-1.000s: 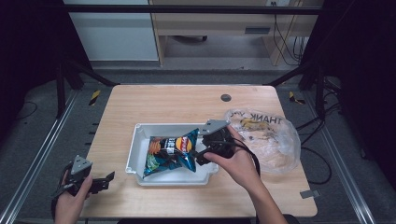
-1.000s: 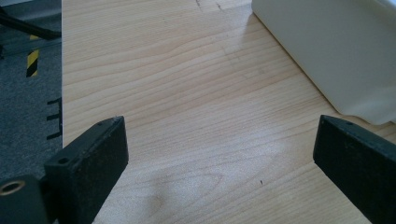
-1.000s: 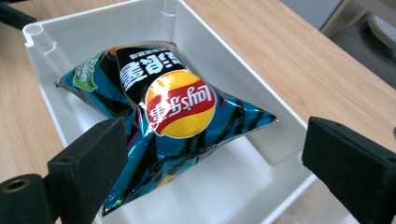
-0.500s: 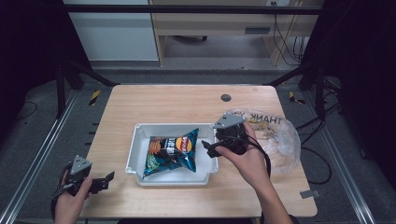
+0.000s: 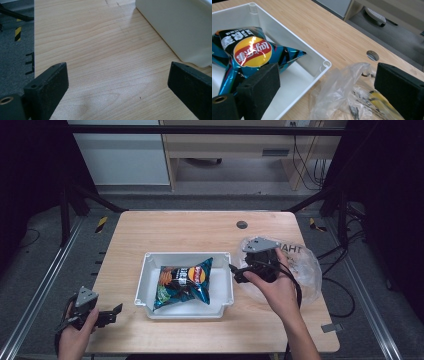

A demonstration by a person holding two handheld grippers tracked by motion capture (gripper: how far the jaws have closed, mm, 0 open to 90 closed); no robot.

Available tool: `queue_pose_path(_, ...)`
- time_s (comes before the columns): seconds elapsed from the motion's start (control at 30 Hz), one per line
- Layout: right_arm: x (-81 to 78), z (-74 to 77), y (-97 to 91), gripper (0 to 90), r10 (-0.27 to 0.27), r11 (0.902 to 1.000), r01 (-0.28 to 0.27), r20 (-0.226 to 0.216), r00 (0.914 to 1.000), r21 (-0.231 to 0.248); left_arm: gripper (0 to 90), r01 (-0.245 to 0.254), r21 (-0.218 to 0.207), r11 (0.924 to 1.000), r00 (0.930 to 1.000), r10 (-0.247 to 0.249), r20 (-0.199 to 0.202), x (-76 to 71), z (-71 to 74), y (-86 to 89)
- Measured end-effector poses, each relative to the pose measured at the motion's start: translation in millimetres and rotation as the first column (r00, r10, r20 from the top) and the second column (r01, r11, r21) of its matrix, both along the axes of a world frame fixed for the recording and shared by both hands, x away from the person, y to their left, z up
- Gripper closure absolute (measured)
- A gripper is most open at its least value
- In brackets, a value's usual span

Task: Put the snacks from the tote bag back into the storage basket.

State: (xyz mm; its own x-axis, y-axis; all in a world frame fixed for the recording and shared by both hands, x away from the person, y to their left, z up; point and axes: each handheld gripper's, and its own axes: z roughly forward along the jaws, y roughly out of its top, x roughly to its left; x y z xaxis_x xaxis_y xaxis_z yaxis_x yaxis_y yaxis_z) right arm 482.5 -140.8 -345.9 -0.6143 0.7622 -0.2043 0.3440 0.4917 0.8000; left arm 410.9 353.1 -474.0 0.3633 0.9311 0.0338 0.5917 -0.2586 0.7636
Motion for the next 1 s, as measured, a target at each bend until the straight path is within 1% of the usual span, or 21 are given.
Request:
queue_pose_path(0.07, 0.6, -0.6, -2.7, 6.6, -0.012, 0.9999, 0.012, 0.002, 0.9999, -0.004, 3.1, -0.003, -0.005, 1.0000, 1.0000, 0.003, 0.002, 0.0, -0.2, -0.2)
queue_pose_path(0.2, 2.0, -2.0, -7.6, 6.2, -0.021, 0.9998, 0.021, -0.012, 0.9997, 0.006, 3.1, -0.004, -0.005, 1.0000, 1.0000, 0.004, 0.002, 0.0, -0.3, -0.2)
queue_pose_path(0.3, 2.6, -2.8, -10.7, 5.9, -0.034, 0.9994, 0.034, -0.015, 0.9993, 0.005, 3.1, -0.004, -0.004, 1.0000, 1.0000, 0.004, 0.002, -0.1, -0.2, -0.3)
queue_pose_path(0.37, 3.0, -3.7, -12.8, 5.6, -0.041, 0.9991, 0.041, -0.018, 0.9990, 0.011, 3.1, -0.005, -0.006, 1.0000, 1.0000, 0.005, 0.002, -0.3, -0.3, -0.1)
queue_pose_path(0.6, 4.5, -11.5, -19.5, 4.8, -0.049, 0.9988, 0.049, -0.026, 0.9985, 0.008, 3.1, -0.008, -0.007, 0.9999, 1.0000, 0.008, 0.000, -0.6, -0.3, 0.8)
queue_pose_path(0.63, 5.2, -13.0, -20.6, 4.8, -0.051, 0.9987, 0.051, -0.029, 0.9983, 0.009, 3.1, -0.004, -0.002, 1.0000, 1.0000, 0.004, -0.005, -0.7, 0.0, 1.3)
queue_pose_path(0.7, 6.9, -16.3, -23.6, 4.8, -0.063, 0.9980, 0.063, -0.041, 0.9972, -0.001, 3.1, -0.004, -0.002, 1.0000, 1.0000, 0.004, -0.004, -0.8, 0.1, 1.5)
queue_pose_path(0.8, 9.9, -21.6, -29.6, 5.4, -0.086, 0.9963, 0.086, -0.060, 0.9945, -0.003, 3.1, -0.004, -0.001, 1.0000, 1.0000, 0.004, -0.005, -0.7, 0.0, 1.5)
queue_pose_path(0.9, 12.4, -26.8, -35.8, 6.4, -0.109, 0.9941, 0.109, -0.067, 0.9918, -0.006, 3.1, -0.008, -0.007, 0.9999, 1.0000, 0.008, -0.001, -0.7, -0.3, 0.8)
queue_pose_path(1.0, 15.1, -32.5, -42.7, 7.0, -0.128, 0.9917, 0.128, -0.077, 0.9887, -0.006, 3.1, -0.005, 0.000, 1.0000, 1.0000, 0.005, -0.005, -0.9, 0.0, 1.6)
